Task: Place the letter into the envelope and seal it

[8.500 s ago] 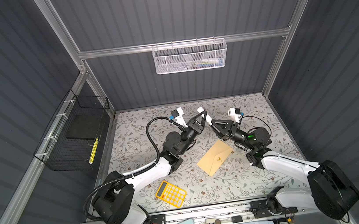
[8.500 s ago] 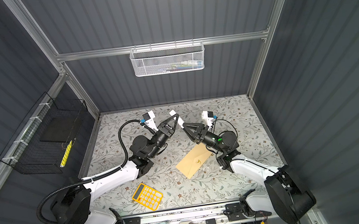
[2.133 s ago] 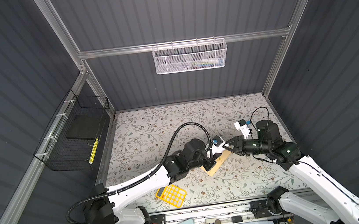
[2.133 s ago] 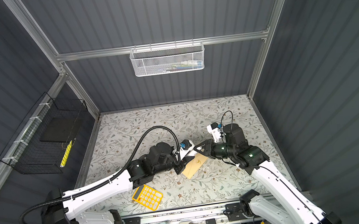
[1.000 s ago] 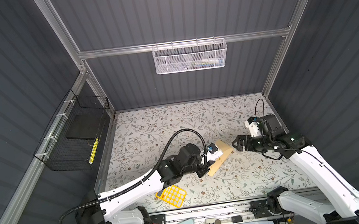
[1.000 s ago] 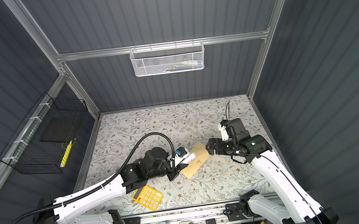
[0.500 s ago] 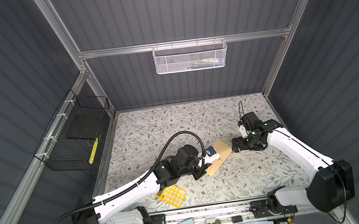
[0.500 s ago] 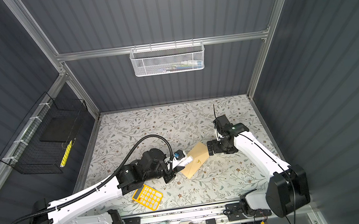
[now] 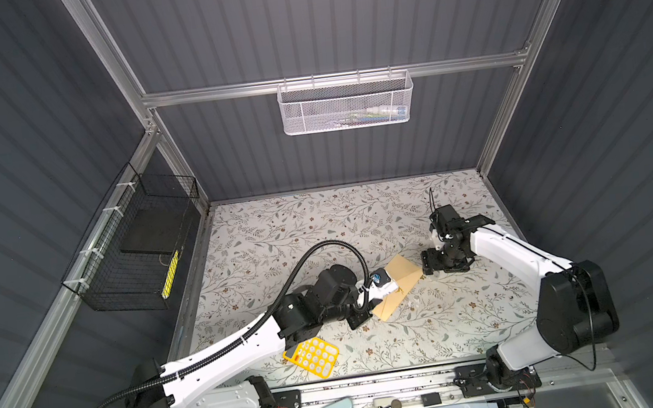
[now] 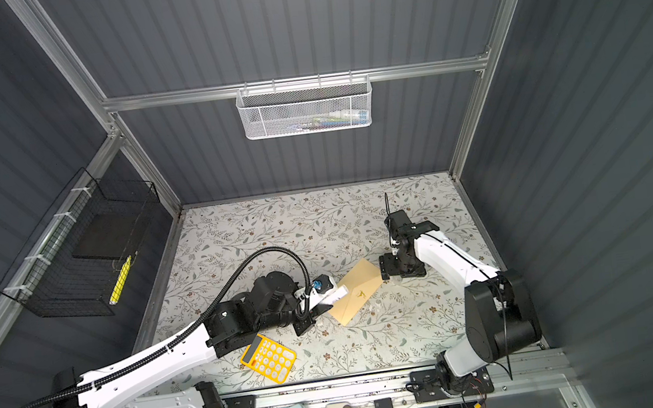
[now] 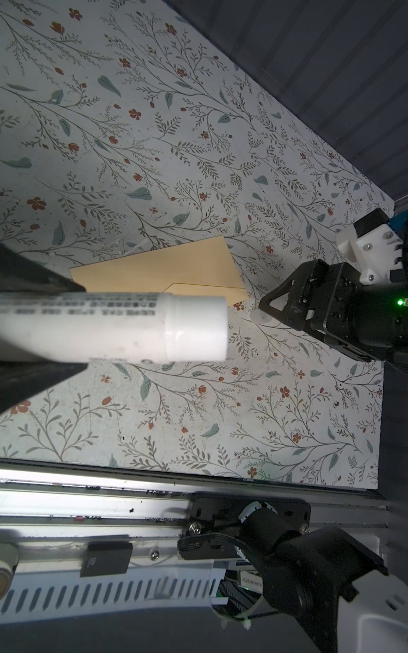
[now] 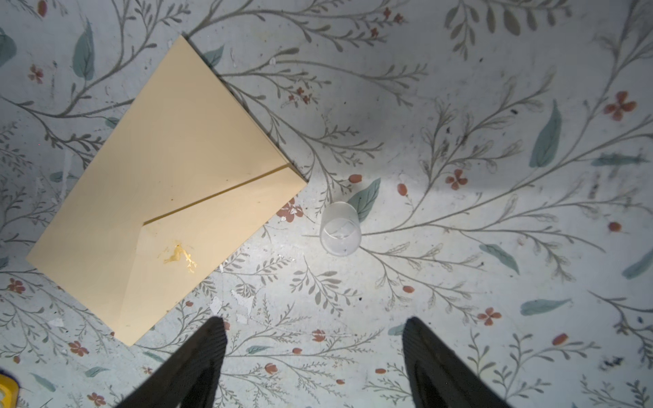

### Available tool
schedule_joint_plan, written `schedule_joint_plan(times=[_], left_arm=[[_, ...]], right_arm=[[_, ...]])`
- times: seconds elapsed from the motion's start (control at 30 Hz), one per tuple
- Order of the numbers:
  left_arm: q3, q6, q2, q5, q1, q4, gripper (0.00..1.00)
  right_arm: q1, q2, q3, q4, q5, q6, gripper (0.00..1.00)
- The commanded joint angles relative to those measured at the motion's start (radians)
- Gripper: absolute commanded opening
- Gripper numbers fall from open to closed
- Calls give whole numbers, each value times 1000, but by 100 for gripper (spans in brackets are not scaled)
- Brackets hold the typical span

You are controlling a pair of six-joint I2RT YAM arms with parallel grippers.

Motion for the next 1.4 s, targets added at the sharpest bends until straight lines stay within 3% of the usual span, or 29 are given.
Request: schedule_joint_plan(times=[0.0, 0.93, 1.37], left_arm=[[12, 2, -18, 7, -4, -13, 9], [3, -20, -15, -7, -5, -2, 9], [-1, -27, -14, -15, -4, 5, 9]], right_arm=[[-9, 38, -18, 25, 19, 7, 75], [-26, 194, -16, 84, 55, 18, 41], [-26, 203, -6, 82, 65, 16, 37]])
